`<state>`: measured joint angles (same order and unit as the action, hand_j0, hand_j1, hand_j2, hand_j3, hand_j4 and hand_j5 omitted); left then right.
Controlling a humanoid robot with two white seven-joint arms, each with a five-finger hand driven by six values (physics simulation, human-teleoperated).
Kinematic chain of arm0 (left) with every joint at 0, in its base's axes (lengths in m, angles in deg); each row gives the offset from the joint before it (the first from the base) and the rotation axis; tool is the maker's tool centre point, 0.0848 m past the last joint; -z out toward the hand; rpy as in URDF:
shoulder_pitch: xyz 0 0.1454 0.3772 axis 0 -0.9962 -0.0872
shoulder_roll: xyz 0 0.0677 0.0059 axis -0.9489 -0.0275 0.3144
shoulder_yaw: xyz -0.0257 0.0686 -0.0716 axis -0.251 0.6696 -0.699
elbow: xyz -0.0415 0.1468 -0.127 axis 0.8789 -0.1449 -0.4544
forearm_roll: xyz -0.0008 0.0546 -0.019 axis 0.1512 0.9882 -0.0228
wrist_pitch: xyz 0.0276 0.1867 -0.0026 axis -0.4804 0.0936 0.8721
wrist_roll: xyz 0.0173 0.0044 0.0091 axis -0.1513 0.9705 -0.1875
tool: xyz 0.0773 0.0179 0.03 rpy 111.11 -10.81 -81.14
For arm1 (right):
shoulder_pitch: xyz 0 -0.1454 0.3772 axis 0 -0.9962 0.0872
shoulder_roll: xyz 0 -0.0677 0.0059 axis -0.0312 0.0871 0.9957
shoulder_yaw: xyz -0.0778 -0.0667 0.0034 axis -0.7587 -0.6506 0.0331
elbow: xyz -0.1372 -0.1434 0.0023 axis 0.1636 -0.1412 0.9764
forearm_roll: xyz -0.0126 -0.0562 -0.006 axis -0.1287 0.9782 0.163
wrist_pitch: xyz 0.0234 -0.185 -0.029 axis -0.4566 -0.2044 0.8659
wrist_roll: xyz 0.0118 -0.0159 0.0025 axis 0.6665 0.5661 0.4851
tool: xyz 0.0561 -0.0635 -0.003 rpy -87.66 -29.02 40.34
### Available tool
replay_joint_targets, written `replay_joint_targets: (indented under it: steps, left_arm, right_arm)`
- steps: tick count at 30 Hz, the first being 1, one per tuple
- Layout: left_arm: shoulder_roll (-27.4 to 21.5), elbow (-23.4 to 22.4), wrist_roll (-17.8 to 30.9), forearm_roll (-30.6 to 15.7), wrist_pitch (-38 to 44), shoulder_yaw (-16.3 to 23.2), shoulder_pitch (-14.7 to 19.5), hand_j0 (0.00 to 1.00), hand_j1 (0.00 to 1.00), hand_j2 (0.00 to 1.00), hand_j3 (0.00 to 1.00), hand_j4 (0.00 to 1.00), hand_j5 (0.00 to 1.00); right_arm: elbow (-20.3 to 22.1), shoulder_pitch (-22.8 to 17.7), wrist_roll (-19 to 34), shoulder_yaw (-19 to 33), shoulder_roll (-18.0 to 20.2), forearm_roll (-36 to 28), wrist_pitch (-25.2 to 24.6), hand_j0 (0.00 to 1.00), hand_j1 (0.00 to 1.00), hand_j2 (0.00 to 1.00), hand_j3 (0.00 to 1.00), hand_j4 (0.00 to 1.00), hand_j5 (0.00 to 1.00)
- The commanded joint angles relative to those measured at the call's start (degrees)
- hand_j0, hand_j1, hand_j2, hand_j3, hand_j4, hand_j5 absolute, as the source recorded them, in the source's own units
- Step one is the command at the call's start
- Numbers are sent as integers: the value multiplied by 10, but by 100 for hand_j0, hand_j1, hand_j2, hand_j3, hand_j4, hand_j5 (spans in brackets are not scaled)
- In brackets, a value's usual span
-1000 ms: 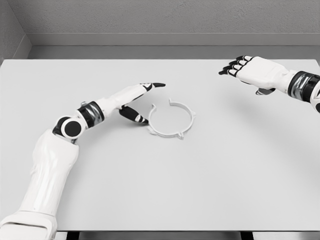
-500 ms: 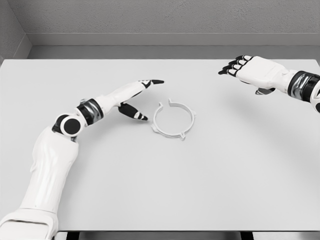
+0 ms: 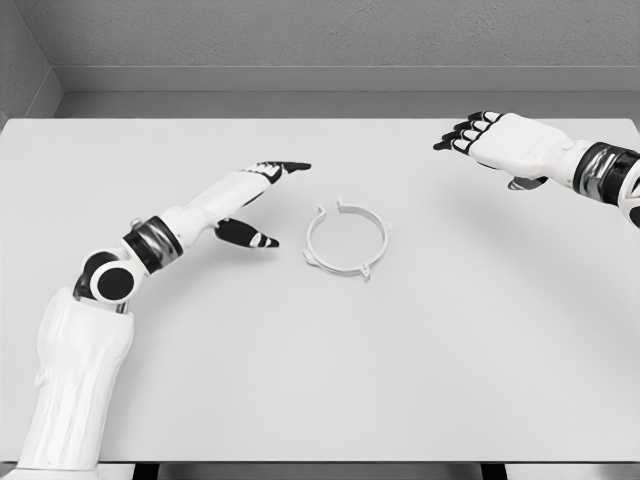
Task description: Assemble PVC drainage pipe clamps
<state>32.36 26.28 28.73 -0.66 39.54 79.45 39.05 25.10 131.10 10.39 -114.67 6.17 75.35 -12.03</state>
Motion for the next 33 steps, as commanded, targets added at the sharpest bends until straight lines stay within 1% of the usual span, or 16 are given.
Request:
replay_joint_targets:
  steps: [1, 5, 12, 13, 24, 26, 30, 33]
  left_arm:
    - [4, 2, 0, -2, -5, 4, 0, 100, 100, 100, 100, 100, 100]
    - [6, -1, 0, -1, -5, 41, 0, 100, 100, 100, 100, 100, 100]
    - [6, -6, 0, 0, -3, 59, 0, 100, 100, 100, 100, 100, 100]
    - [9, -14, 0, 0, -3, 59, 1, 100, 100, 100, 100, 100, 100]
    - [11, -38, 0, 3, 2, 59, 9, 100, 100, 100, 100, 100, 100]
    - [13, -52, 0, 4, 2, 59, 10, 100, 100, 100, 100, 100, 100]
    - [13, -64, 0, 5, 2, 60, 20, 100, 100, 100, 100, 100, 100]
    - [20, -77, 0, 5, 2, 60, 28, 100, 100, 100, 100, 100, 100]
  right_arm:
    - [0, 0, 0, 0, 1, -1, 0, 100, 100, 100, 100, 100, 100]
    - [0, 0, 0, 0, 1, -1, 0, 100, 100, 100, 100, 100, 100]
    - [1, 0, 0, 1, 11, -2, -1, 100, 100, 100, 100, 100, 100]
    - [1, 0, 0, 1, 12, -2, -1, 100, 100, 100, 100, 100, 100]
    - [1, 0, -1, 2, 11, -2, -2, 100, 100, 100, 100, 100, 100]
    - [1, 0, -2, 2, 12, -2, -2, 100, 100, 100, 100, 100, 100]
    - [5, 0, -2, 2, 12, -3, -3, 100, 100, 100, 100, 100, 100]
    - [5, 0, -1, 2, 12, -19, -3, 100, 100, 100, 100, 100, 100]
